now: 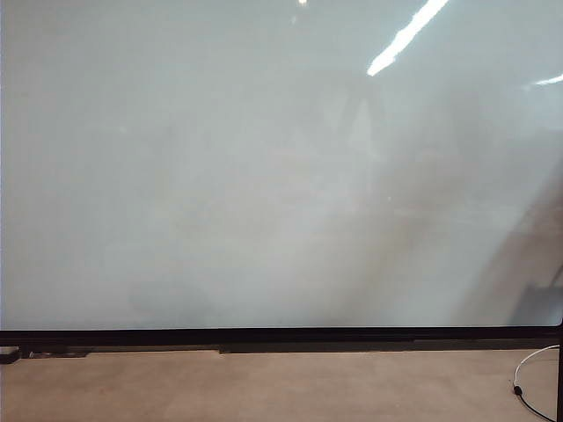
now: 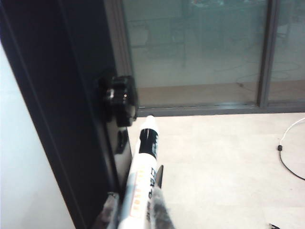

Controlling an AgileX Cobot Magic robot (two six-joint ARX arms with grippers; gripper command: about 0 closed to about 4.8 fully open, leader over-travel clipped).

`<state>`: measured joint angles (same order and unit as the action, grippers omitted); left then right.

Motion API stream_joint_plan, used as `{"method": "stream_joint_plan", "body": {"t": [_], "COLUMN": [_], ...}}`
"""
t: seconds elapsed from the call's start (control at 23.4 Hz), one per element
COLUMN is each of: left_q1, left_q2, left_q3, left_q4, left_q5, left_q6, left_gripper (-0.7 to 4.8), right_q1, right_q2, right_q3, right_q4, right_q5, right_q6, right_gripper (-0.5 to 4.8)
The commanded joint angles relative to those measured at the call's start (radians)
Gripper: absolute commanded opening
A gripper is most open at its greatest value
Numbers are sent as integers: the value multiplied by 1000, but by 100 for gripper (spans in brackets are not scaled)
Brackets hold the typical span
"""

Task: Pick up the pen on the shelf to the right of the whiteboard and draw a rectangle.

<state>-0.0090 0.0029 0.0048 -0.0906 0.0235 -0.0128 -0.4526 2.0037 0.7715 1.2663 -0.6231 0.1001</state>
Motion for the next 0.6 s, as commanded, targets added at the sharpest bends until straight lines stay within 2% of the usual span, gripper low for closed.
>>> {"method": "stream_joint_plan", "body": {"t": [0.04, 0.3, 0.38, 0.6], "left_q1": [0, 0, 0, 0], "left_q2": [0, 0, 0, 0], "left_q3": [2, 2, 2, 2], "left_q4": [10, 10, 10, 10], "left_q5": [0, 0, 0, 0], "left_q6": [1, 1, 1, 1], "left_gripper": [-4, -4, -4, -4], "right_q1": [4, 4, 3, -18], "right_q2": [-2, -2, -2, -6], "right_q3": [3, 3, 3, 3], "right_q4": [10, 10, 19, 55], "right_q5": [-8, -9, -35, -29], "right_q6": [1, 0, 0, 1], "right_gripper": [80, 40, -6, -6]}}
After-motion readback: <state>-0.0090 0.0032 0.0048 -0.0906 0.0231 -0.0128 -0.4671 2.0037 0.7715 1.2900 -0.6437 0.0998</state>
